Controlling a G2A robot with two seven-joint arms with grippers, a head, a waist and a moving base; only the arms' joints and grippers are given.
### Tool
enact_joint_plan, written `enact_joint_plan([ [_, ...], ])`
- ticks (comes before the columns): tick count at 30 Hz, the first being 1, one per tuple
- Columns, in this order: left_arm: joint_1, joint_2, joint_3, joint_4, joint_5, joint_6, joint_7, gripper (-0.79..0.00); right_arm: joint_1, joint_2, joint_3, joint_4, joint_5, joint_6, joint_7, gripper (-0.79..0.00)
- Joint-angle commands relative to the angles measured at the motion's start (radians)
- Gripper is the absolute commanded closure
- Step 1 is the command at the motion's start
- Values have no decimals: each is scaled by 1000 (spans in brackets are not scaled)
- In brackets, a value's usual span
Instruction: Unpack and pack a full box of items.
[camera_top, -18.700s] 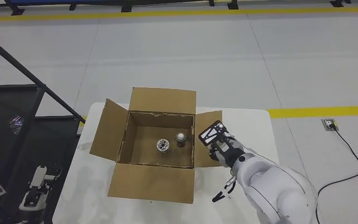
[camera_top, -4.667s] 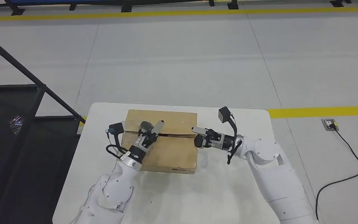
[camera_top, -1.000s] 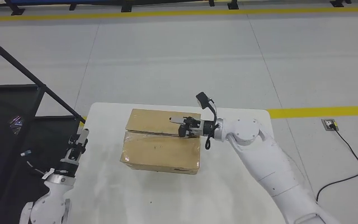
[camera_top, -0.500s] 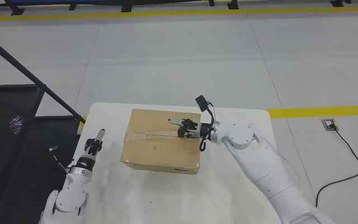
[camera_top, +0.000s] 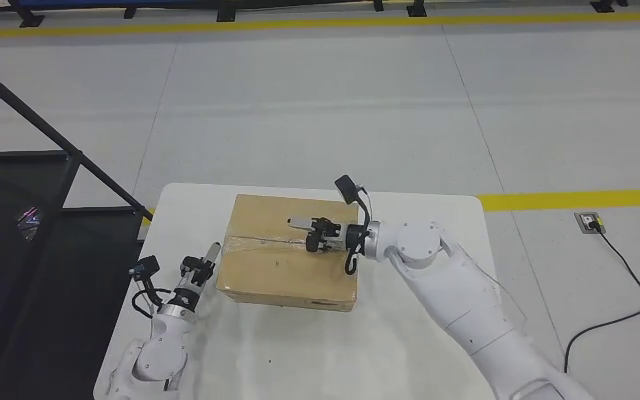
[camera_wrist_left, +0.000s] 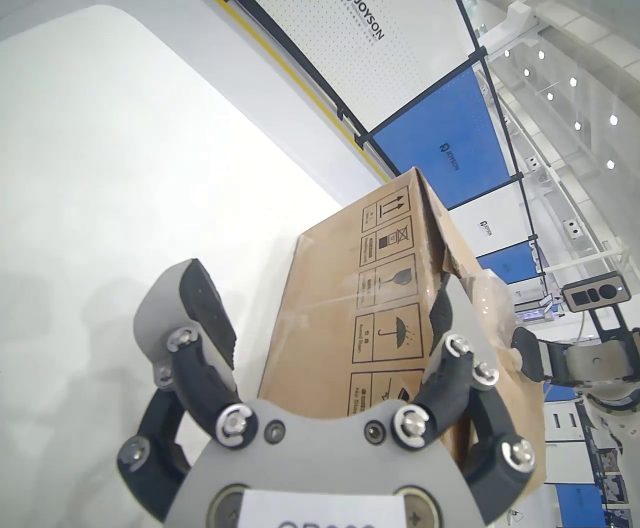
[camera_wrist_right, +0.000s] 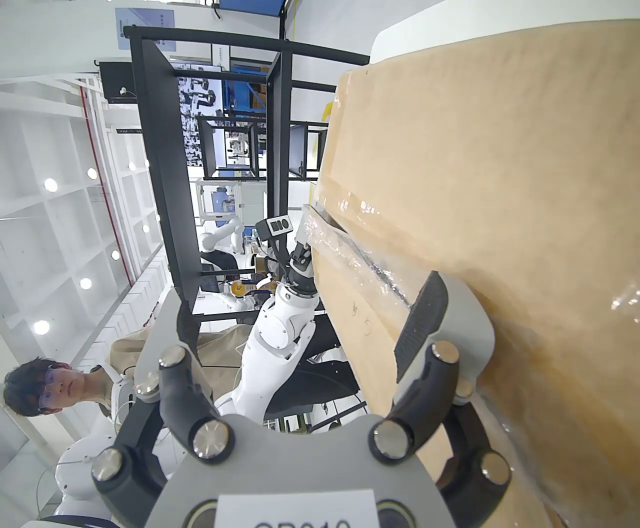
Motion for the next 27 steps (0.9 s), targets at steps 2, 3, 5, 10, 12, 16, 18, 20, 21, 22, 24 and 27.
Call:
enact_joint_plan([
  [2,5,-1,11,-5,11,-5,-1,-785,8,-9,-11,11,5,-5,0,-785],
  [3,8,-1,14,-7,17,-6,0,-785,10,-12,-14,15,8,-7,-1,-785],
  [5,12,-1,21,-12,35,-6,6,-785,16,-17,-21,23,10,-13,-3,-785],
  [10,23,-2,36,-27,48,-8,16,-785,28,-34,-39,41,7,-14,-29,-785],
  [12,28,-3,39,-35,49,-10,16,-785,31,-40,-46,49,11,-17,-30,-785],
  [16,38,-2,44,-49,54,-13,12,-785,42,-55,-60,68,20,-22,-29,-785],
  [18,41,-2,46,-53,55,-13,11,-785,48,-63,-69,79,24,-23,-29,-785],
  [20,42,-3,47,-55,53,-13,10,-785,55,-72,-80,91,28,-25,-31,-785],
  [21,43,-3,48,-56,51,-15,10,-785,59,-78,-85,97,31,-24,-33,-785],
  [22,44,-3,48,-56,49,-17,9,-785,64,-83,-90,103,35,-24,-36,-785],
  [24,45,-3,48,-57,44,-20,6,-785,74,-96,-102,119,46,-19,-39,-785],
  [27,48,-2,47,-58,39,-22,5,-785,93,-119,-126,144,59,-8,-51,-785],
])
